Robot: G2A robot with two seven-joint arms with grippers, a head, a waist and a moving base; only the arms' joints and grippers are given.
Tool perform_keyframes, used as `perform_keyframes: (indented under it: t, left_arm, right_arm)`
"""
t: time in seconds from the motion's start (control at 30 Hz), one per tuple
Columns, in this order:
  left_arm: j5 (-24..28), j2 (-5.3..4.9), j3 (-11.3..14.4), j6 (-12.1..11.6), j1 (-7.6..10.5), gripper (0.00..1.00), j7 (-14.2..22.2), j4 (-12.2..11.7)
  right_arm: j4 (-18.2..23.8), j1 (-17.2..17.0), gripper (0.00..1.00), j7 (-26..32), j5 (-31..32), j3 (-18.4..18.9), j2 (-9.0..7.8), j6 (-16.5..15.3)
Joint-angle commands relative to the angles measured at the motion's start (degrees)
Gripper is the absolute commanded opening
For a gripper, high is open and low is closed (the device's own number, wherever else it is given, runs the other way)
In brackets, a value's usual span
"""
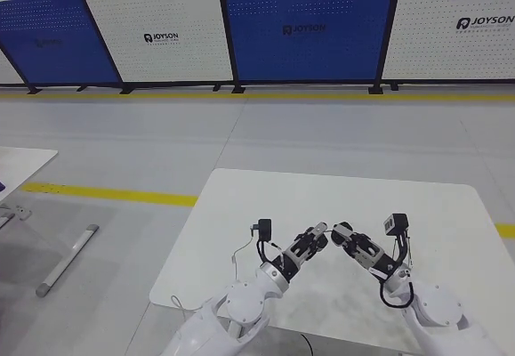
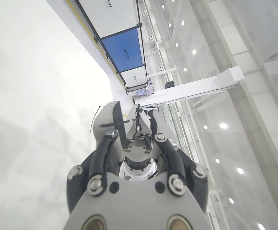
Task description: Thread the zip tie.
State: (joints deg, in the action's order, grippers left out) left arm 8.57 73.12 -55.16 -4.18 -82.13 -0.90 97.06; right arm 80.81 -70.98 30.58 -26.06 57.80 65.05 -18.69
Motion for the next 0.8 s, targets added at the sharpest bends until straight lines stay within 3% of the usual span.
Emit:
perform_keyframes:
  t: [0.0,0.17,0.27,0.77]
  left_arm:
    - [0.05,0.02,-0.09,-0.18,-0.11,0.45,0.10,0.04]
    - [0.00,0.09,-0.27,-0.50,-0.29,0.20,0.01,0.08]
    - [-0.48,0.13,-0.31,-0.54,-0.32,0.00,-0.22,0.03]
    - [-2.58,0.45,0.03,-0.77,-0.10,0.00,-0.53,-0.34]
  right_arm:
    - [0.13,-0.13,0.00,-0.07,0.26,0.13,0.08,0.07]
    - [0.36,-0.46,0.00,0.07,0.65,0.49,0.29,0.12]
    - [0.40,-0.60,0.00,0.22,0.70,0.73,0.39,0.18]
    - [0.00,-0.79,0.00,1.37,0.99,1.58,1.02,0.98]
